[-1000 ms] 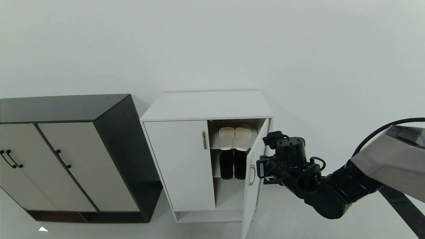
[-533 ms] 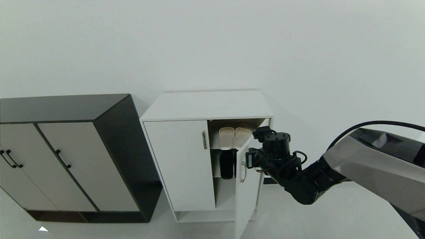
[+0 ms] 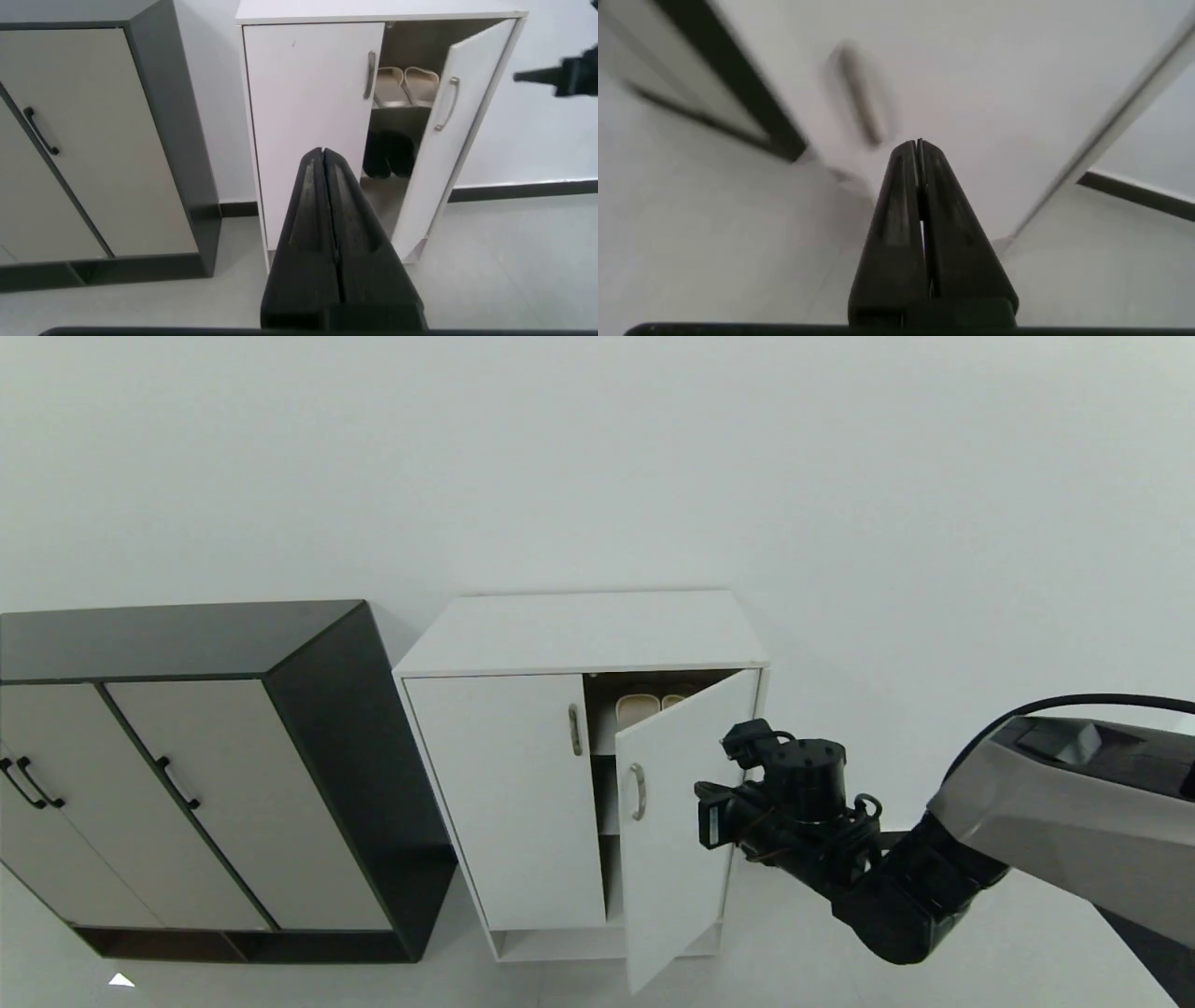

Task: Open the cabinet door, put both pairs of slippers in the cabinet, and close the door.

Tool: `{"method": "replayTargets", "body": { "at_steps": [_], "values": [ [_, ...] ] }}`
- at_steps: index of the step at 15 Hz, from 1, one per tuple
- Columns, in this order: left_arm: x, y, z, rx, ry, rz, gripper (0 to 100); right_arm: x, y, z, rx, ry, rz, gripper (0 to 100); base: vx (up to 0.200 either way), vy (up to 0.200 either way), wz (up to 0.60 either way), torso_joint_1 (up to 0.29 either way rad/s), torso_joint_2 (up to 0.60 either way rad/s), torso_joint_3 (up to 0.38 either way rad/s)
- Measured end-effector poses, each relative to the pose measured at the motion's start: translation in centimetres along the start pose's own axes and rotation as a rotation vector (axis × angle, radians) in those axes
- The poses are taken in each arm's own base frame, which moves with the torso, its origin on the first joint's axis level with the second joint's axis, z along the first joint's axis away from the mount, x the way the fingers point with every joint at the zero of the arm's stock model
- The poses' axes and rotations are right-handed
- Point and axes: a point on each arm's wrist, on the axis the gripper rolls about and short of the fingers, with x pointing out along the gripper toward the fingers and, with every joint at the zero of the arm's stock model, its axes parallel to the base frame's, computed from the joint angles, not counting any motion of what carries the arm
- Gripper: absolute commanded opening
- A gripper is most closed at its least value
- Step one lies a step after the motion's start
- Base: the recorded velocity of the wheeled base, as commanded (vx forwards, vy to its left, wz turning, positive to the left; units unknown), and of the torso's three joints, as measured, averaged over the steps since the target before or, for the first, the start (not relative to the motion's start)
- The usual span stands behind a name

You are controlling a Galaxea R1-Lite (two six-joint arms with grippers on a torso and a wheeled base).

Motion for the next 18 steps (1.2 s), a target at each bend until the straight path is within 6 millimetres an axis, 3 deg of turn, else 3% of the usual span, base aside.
{"method": "replayTargets", "body": {
  "at_steps": [4, 7, 15, 18],
  "values": [
    [0.0, 0.0, 0.0, 0.0, 0.0, 0.0, 0, -5.1, 0.8, -1.7, -0.013, 0.034, 0.169, 0, 0.15, 0.0, 0.0, -0.002, 0.0, 0.001],
    [0.0, 0.0, 0.0, 0.002, 0.0, 0.0, 0, -7.5, 2.4, -2.7, -0.032, 0.059, 0.24, 0, 0.2, 0.0, 0.0, -0.002, 0.0, 0.002],
    [0.0, 0.0, 0.0, 0.002, 0.0, 0.0, 0, -8.2, 3.4, -3.2, -0.042, 0.081, 0.273, 0, 0.2, 0.0, 0.0, 0.002, 0.0, 0.002],
    [0.0, 0.0, 0.0, 0.002, 0.0, 0.0, 0, -7.8, 3.5, -3.0, -0.041, 0.072, 0.273, 0, 0.0, 0.0, 0.0, 0.0, 0.0, 0.0]
  ]
}}
